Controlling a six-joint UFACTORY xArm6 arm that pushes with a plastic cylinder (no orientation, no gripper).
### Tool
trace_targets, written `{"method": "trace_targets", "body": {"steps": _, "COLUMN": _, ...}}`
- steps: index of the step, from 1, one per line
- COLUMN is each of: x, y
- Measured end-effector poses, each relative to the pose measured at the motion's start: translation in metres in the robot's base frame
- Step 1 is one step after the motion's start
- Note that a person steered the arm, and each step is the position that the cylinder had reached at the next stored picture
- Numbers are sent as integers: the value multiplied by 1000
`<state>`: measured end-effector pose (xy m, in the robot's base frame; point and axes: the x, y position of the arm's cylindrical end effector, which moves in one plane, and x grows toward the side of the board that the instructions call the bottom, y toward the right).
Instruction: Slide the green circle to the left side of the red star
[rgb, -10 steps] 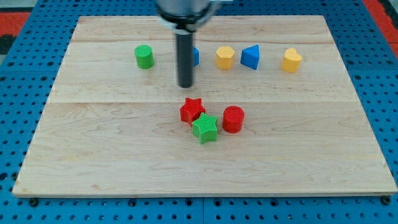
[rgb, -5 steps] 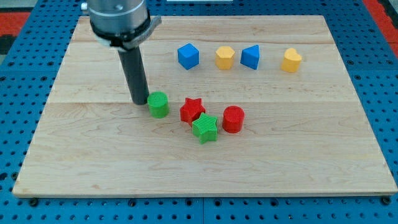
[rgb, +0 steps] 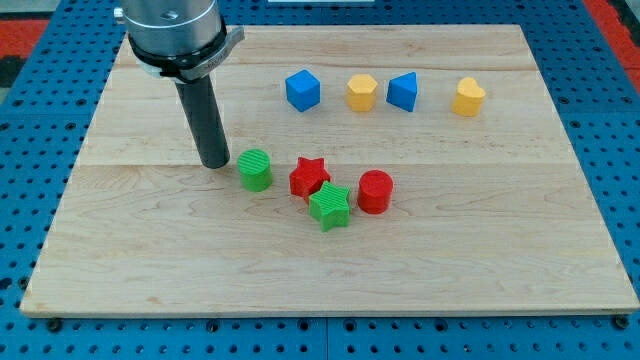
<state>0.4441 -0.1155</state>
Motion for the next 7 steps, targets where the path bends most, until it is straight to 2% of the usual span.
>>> {"method": "trace_targets", "body": {"steps": 1, "x": 23, "y": 36}}
{"method": "trace_targets", "body": {"steps": 7, "x": 28, "y": 35}}
